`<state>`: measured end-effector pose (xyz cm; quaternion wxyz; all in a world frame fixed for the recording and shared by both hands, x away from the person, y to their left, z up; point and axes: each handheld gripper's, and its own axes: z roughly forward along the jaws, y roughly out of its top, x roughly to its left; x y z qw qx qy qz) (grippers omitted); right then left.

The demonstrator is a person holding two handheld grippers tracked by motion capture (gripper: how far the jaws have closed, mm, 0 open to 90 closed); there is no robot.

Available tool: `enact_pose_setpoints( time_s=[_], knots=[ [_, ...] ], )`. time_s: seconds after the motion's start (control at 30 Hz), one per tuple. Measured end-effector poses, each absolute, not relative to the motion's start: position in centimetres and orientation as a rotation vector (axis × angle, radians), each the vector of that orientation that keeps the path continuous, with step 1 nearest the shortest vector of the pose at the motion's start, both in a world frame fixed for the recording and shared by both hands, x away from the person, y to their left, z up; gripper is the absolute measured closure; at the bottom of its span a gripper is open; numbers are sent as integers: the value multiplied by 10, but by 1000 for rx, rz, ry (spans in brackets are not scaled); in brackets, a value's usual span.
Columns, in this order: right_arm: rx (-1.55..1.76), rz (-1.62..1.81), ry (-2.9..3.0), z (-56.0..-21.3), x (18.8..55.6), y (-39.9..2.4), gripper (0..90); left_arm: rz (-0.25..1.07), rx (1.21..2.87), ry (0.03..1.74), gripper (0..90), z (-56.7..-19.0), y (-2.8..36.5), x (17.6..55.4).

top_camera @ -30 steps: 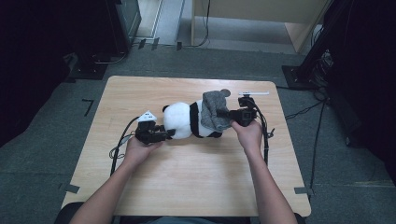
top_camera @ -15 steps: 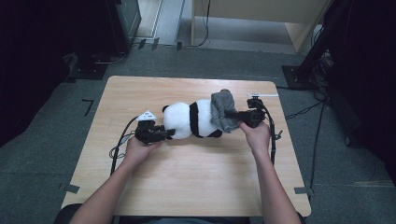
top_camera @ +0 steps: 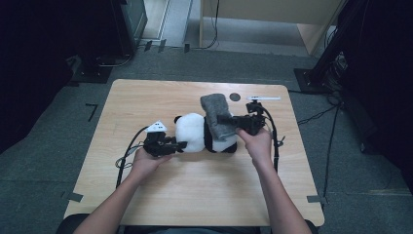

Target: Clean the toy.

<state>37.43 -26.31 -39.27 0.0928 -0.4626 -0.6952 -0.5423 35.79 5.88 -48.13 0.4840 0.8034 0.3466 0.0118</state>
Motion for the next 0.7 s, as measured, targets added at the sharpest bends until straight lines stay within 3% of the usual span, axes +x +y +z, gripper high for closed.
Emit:
enact_pose_setpoints(
  time_s=[0.4,0.7],
  knots=[
    [-1297,-1481,-2177,-425,370,-185,784,35,1940,872,601,-481,49,356],
    [-1334,-1475,-2225,-440,375,-192,786,36,1964,898,598,-488,49,360]
  ],
)
